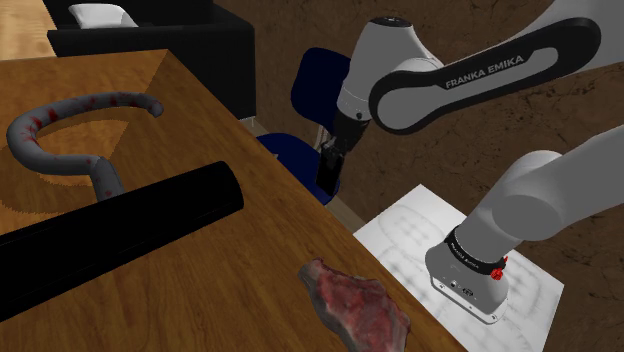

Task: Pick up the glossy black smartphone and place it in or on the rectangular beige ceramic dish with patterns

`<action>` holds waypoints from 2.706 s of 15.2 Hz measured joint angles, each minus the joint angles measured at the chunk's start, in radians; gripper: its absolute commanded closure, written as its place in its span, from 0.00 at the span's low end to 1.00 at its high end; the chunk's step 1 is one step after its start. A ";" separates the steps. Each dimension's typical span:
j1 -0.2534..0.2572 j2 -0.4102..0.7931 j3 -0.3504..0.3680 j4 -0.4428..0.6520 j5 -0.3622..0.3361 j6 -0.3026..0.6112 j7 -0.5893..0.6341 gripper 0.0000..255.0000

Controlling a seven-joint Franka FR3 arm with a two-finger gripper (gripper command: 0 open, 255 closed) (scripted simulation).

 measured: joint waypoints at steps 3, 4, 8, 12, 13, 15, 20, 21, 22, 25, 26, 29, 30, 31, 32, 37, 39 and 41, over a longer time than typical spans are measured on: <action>0.002 -0.023 -0.009 0.017 0.001 -0.040 -0.005 1.00; 0.003 -0.033 -0.011 0.025 0.001 -0.057 -0.005 1.00; 0.003 -0.058 -0.021 0.063 -0.002 -0.120 -0.007 1.00; 0.004 -0.086 -0.032 0.096 -0.004 -0.181 -0.011 1.00; 0.004 -0.092 -0.034 0.107 -0.004 -0.197 -0.011 1.00; 0.004 -0.104 -0.042 0.127 -0.007 -0.229 -0.014 1.00; 0.003 -0.124 -0.052 0.178 -0.011 -0.301 -0.014 1.00; 0.003 -0.128 -0.055 0.188 -0.012 -0.315 -0.015 1.00; 0.002 -0.131 -0.058 0.197 -0.014 -0.327 -0.017 1.00; -0.008 -0.090 -0.049 0.262 -0.025 -0.350 -0.004 1.00; -0.013 -0.057 -0.037 0.296 -0.032 -0.349 0.009 1.00; -0.037 0.072 -0.005 0.413 -0.067 -0.339 0.044 1.00; -0.041 0.107 0.007 0.450 -0.079 -0.342 0.061 1.00; -0.046 0.150 0.019 0.492 -0.094 -0.342 0.076 1.00; -0.051 0.197 0.032 0.543 -0.112 -0.349 0.095 1.00; -0.056 0.400 0.075 0.787 -0.205 -0.408 0.174 1.00; -0.048 0.488 0.087 0.901 -0.250 -0.445 0.205 1.00; -0.022 0.604 0.099 1.050 -0.309 -0.493 0.245 1.00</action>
